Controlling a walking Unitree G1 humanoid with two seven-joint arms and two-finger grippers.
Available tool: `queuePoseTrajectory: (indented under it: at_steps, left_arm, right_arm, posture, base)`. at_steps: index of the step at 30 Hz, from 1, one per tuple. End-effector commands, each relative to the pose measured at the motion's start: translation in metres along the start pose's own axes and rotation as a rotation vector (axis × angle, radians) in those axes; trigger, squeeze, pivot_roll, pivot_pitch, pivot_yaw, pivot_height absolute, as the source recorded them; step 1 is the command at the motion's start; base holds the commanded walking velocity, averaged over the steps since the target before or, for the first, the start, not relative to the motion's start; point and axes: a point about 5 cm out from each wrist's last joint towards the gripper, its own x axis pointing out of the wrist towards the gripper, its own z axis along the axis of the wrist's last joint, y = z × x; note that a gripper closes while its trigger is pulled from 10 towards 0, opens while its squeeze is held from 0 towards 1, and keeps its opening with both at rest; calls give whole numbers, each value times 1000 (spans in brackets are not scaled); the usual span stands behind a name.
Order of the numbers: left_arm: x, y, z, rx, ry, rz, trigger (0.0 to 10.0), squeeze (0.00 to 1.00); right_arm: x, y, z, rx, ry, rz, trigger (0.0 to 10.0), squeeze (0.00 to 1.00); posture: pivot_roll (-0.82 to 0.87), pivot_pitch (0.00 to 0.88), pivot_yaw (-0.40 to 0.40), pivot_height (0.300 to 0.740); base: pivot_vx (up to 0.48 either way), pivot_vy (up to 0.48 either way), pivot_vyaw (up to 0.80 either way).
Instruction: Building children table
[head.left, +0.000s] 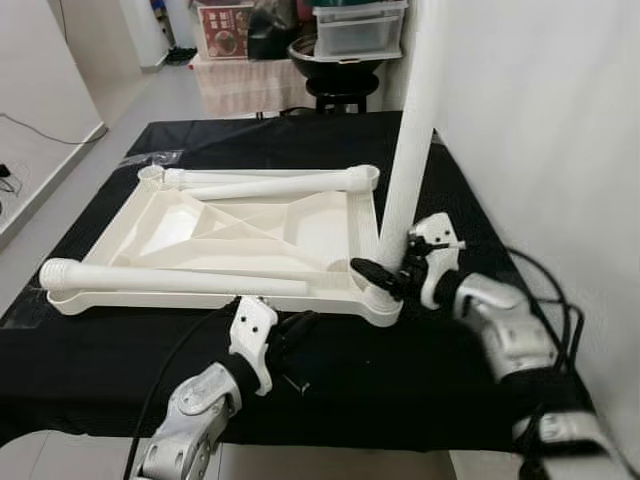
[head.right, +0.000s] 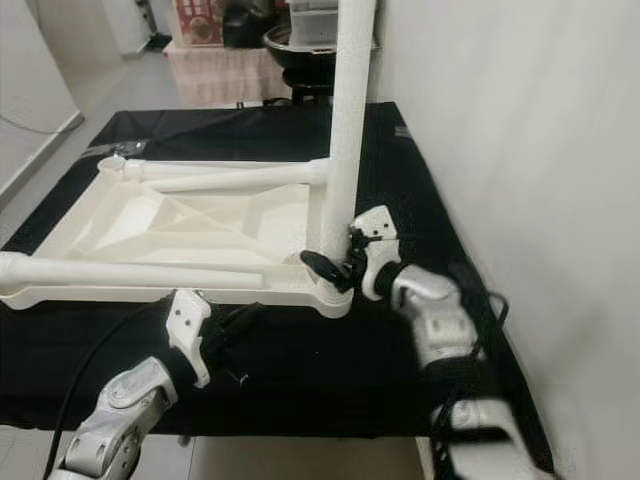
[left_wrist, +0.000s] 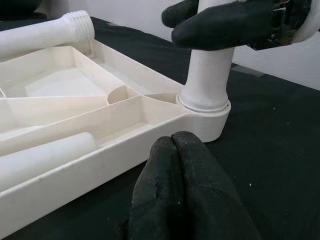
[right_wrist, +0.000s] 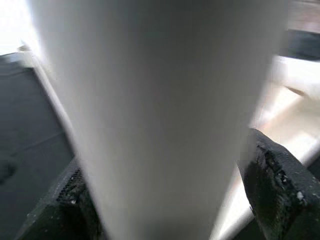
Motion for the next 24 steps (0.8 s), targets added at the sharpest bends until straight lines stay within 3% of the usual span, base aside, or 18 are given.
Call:
queuePoseTrajectory:
  at_steps: [1,5,6,7,15,20,22,23,24]
  left_arm:
    - [-2,1,-5,1,19,10,10000,0]
    - [-2,0,-5,1,18,9,10000,0]
    - [-2,-1,-5,2,18,9,10000,0]
    - [-1,-2,-5,2,18,9,10000,0]
    - [-2,-3,-5,-5,15,8,10000,0]
    - [-3,-3,-4,-6,14,5,10000,0]
    - [-3,-3,-4,-7,15,5,10000,0]
    - [-6,-2,-5,-8,20,5,10000,0]
    - [-6,-2,-5,-8,20,5,10000,0]
  right_arm:
    - [8,5,-11,-10,57,35,10000,0]
    - [17,2,-12,10,56,18,10000,0]
    - [20,2,-10,31,34,28,1020,0]
    - [22,3,-8,47,15,49,0,0]
    - [15,2,-9,53,-3,144,0,0]
    - [9,0,-13,36,4,137,0,0]
    - [5,-1,-17,19,16,102,0,0]
    - [-1,0,-28,39,15,-164,0,0]
    - [-1,0,-28,39,15,-164,0,0]
  posture:
    - [-90,60,5,740]
    - [-83,60,0,740]
    - [-80,62,-2,740]
    - [-81,62,-3,740]
    - [-93,71,6,740]
    - [-96,73,9,740]
    - [-99,74,13,740]
    - [-106,79,-1,740]
    - [-106,79,-1,740]
  base:
    - [0,0,0]
    - [0,0,0]
    - [0,0,0]
    - [0,0,0]
    - [0,0,0]
    - [0,0,0]
    - [0,0,0]
    - [0,0,0]
    - [0,0,0]
